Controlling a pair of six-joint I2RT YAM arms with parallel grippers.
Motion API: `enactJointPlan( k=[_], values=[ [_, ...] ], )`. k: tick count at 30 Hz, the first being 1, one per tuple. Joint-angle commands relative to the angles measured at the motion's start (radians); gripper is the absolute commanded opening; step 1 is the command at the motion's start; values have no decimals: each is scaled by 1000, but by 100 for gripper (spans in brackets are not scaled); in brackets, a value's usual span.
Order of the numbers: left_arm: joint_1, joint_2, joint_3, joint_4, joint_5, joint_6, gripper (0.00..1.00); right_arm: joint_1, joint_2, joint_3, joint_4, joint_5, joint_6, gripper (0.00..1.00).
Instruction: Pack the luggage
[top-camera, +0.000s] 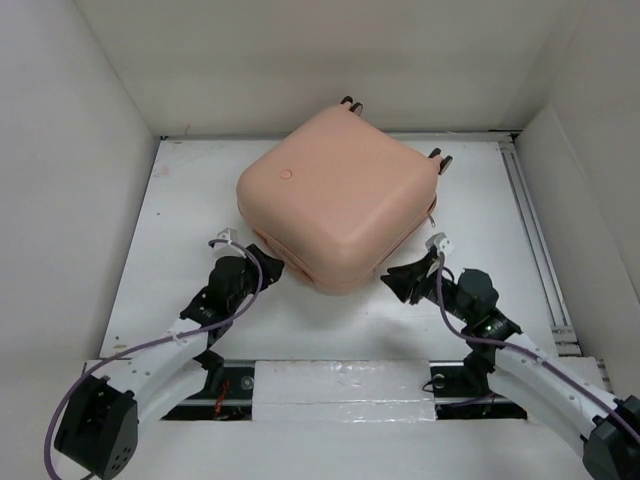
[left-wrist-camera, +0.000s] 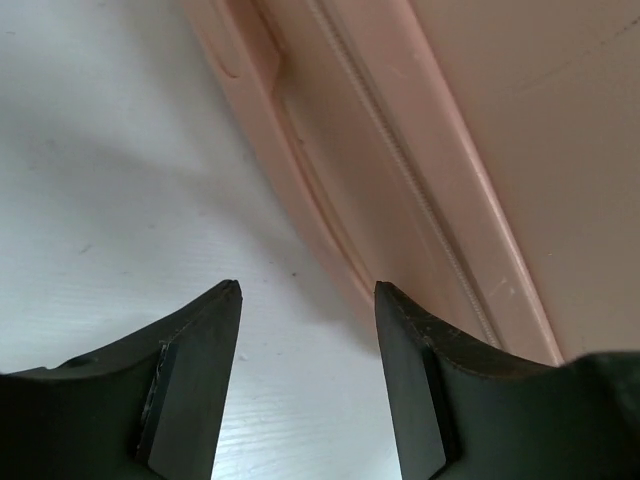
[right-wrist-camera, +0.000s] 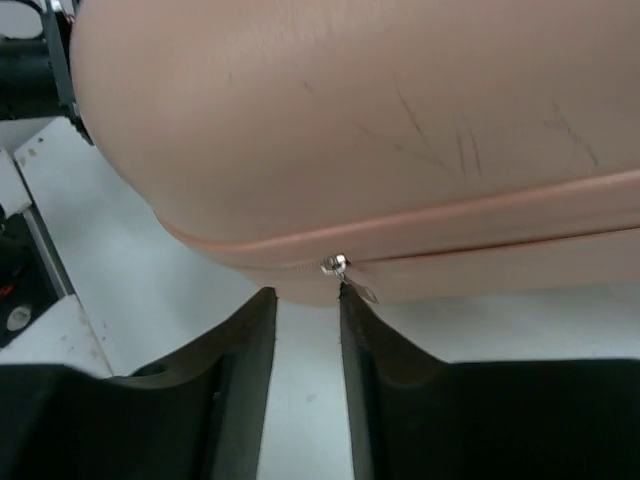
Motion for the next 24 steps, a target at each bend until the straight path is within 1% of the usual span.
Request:
enactJointPlan(
  k=[1,2,4,7,8,10,11,12,17,19,20,23,24],
  values=[
    [-5,44,26,138,71,27,52,18,-71,-46,92,80,15,40],
    [-5,62,37,153,81,38,52,18,-81,-57,92,94,15,42],
    [-5,125,49,163,94,38,52,18,-56,-66,115,106,-11,42],
    [-5,197,60,204,123,47,52,9,57,-12,144,93,-21,40],
    [-5,209,60,226,138,47,52,9,132,1,158,92,-33,38],
    [-5,234,60,244,149,47,52,9,229,24,192,80,-42,36],
    [-5,234,60,255,149,47,52,9,229,24,213,71,-42,36],
    [-5,234,60,255,149,47,52,9,278,24,251,71,-42,36],
    [-5,277,60,282,158,57,52,33,353,35,302,94,-51,38],
    [-5,298,69,295,158,66,49,33,395,45,327,73,-62,38],
    [-5,308,69,295,167,66,45,42,404,46,327,60,-62,38],
    [-5,323,69,313,178,66,41,65,404,38,367,60,-51,38],
    [-5,323,69,313,178,66,38,80,387,20,367,92,-51,38]
  ],
)
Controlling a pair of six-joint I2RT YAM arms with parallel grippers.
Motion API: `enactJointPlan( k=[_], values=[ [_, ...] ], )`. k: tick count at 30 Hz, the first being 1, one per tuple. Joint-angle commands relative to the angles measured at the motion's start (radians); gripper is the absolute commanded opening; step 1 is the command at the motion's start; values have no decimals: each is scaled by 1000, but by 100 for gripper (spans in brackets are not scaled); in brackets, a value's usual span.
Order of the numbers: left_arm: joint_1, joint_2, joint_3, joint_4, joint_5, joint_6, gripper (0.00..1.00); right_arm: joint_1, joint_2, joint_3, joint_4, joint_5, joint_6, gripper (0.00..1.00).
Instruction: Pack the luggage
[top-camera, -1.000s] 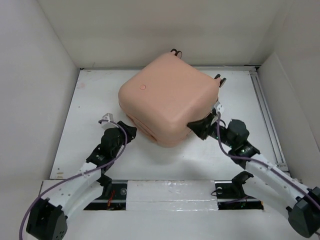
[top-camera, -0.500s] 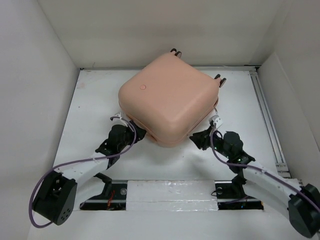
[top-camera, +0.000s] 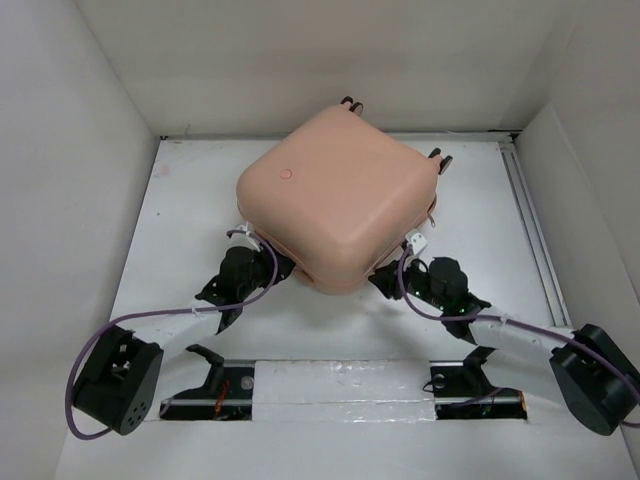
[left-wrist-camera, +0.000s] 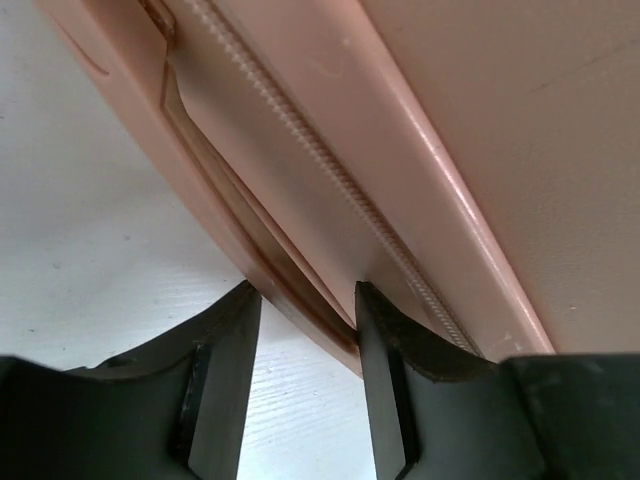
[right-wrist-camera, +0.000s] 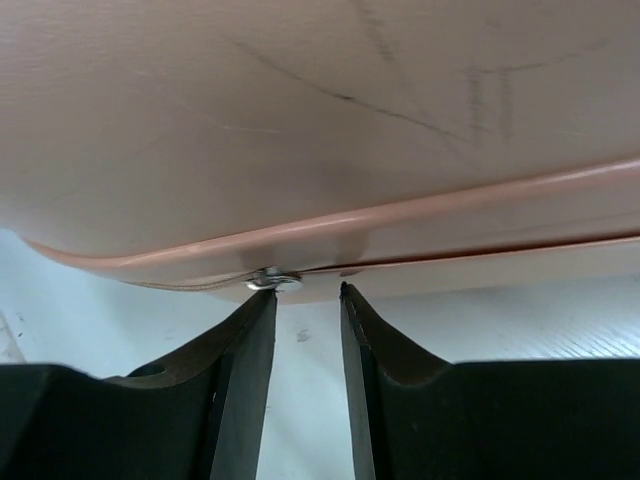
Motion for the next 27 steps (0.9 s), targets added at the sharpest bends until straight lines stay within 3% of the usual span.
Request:
enactJointPlan(
  k=[1,6,9,12,18,20,25,27],
  values=[
    [-6,20,35,57,14,22,38,33,-29,16,140,27,-9,38],
    [-6,20,35,66,23,22,36,43,-83,-6,140,39,-19,41],
    [-6,20,25,66,23,12,25,43,-92,5,117,62,-30,41],
    [-6,29,25,66,23,12,21,43,-92,14,117,62,-56,41],
    [-6,39,25,66,33,3,0,43,-40,52,158,41,-65,11],
    [-6,39,16,80,49,3,0,52,-26,52,158,41,-55,2],
    [-6,39,-2,126,95,-7,0,122,-76,-18,180,97,13,0],
    [-16,49,-2,149,104,-8,0,150,-139,-27,93,120,46,0]
  ],
)
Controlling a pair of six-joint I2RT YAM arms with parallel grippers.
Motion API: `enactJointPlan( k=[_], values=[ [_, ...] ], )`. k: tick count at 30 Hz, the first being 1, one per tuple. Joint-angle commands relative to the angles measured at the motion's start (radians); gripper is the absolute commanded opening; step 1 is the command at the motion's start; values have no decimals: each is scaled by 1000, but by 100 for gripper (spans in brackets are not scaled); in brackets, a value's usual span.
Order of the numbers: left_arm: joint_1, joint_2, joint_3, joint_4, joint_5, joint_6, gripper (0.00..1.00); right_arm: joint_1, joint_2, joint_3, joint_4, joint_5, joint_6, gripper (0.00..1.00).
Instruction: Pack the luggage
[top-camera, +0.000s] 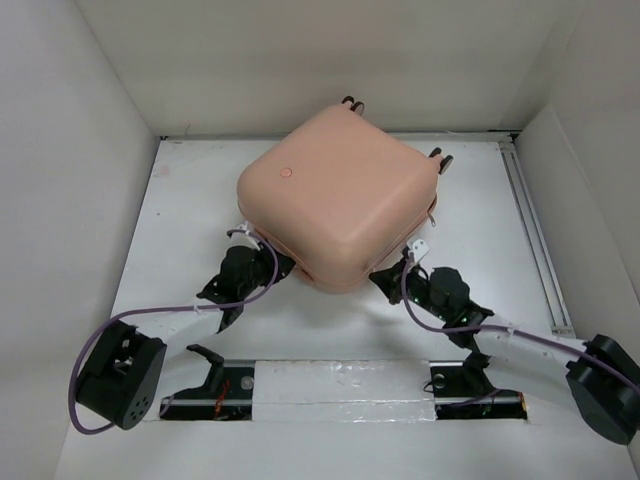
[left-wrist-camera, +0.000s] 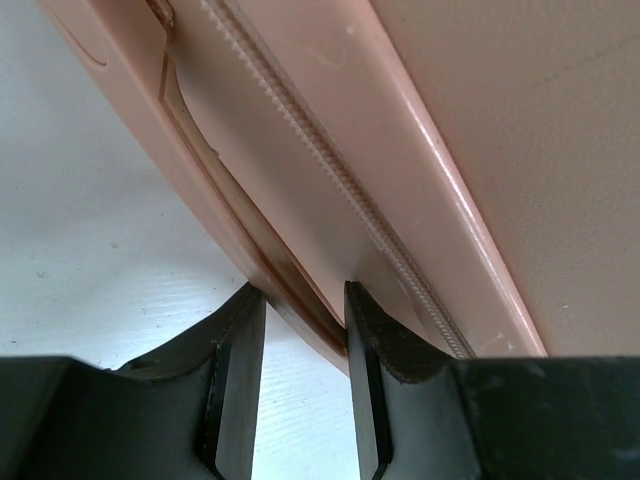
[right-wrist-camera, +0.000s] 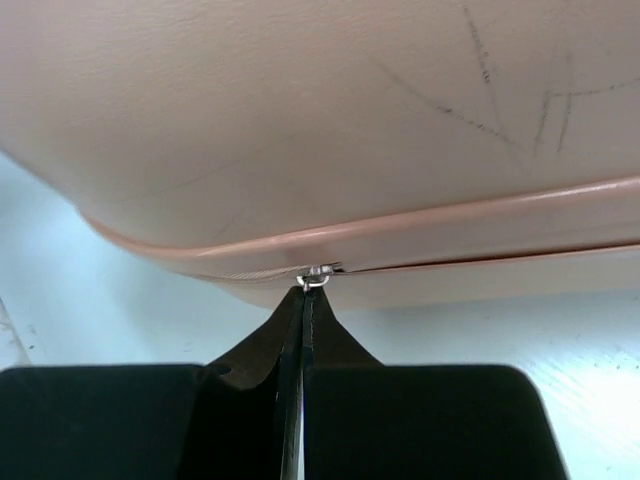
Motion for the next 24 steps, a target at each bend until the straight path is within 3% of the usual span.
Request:
enactJointPlan(
  k=[1,5,8,15,20,24],
  values=[
    [-67,21,-2,102,63,12,0,83,-93,8,8,35,66,0],
    [-204,44,50,102,-55,-26,0,183,-219,35,-304,73,130,0],
    [-204,88,72,148,-43,-54,0,278,-229,54,-400,113,171,0],
    [-306,159,144,167,-58,-86,0,500,-74,178,-393,309,259,0],
    [-406,182,190,190,-58,-124,0,559,157,320,-368,512,268,0],
    [-480,193,199,190,-58,-153,0,586,190,360,-377,644,291,0]
  ],
)
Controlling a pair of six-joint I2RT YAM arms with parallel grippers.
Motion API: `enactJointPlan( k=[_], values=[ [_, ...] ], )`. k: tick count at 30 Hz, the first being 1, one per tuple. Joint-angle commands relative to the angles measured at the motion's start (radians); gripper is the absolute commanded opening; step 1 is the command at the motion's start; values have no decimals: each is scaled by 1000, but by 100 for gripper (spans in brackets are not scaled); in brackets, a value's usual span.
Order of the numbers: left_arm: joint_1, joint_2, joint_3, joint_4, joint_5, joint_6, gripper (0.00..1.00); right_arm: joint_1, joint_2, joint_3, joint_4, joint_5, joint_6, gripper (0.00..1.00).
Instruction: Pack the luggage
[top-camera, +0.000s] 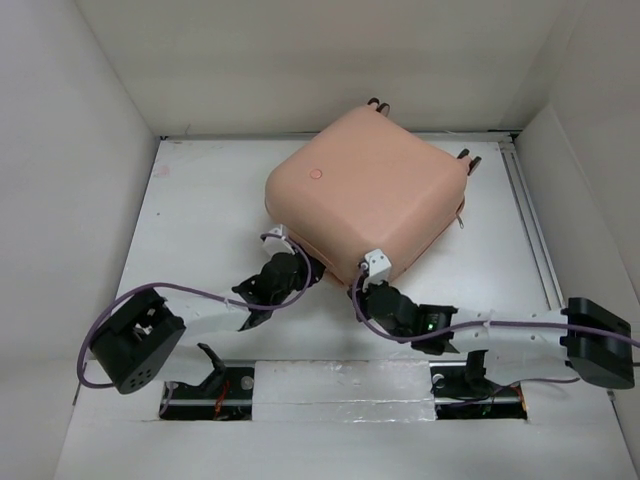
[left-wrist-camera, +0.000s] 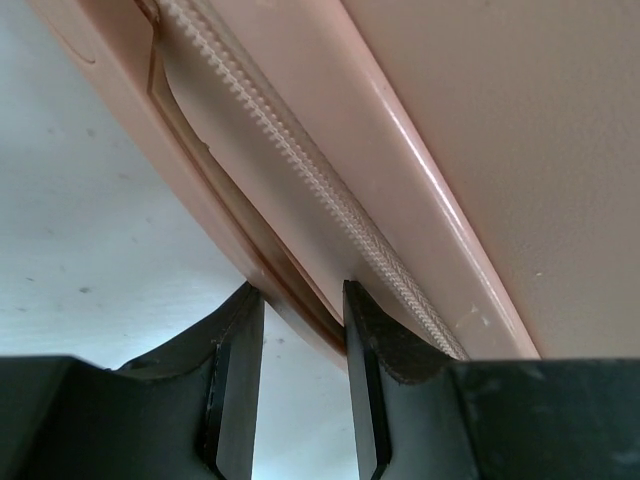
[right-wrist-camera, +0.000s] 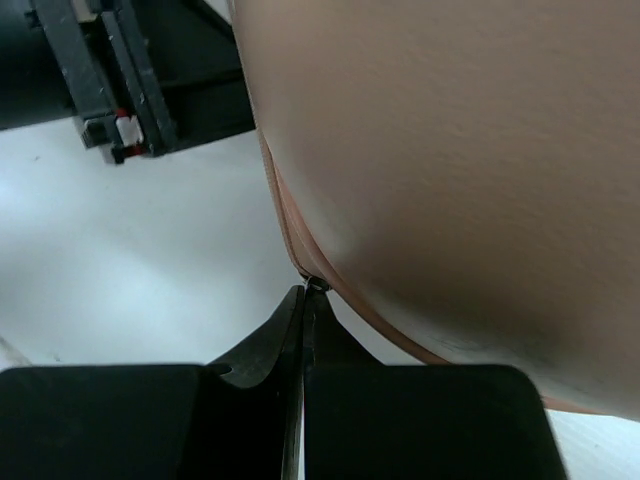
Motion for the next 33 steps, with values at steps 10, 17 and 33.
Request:
enactJointPlan(
  k=[10,17,33],
  values=[
    [-224,69,56,224,300,-81,0,62,192,192,111,95,-90,0],
    [-267,-36,47,93,193,-71,0,53,228,230,130,77,-75,0],
    [-114,-517,211,-307,-419,239,73,31,-59,325,-217,4,-113,21]
  ],
)
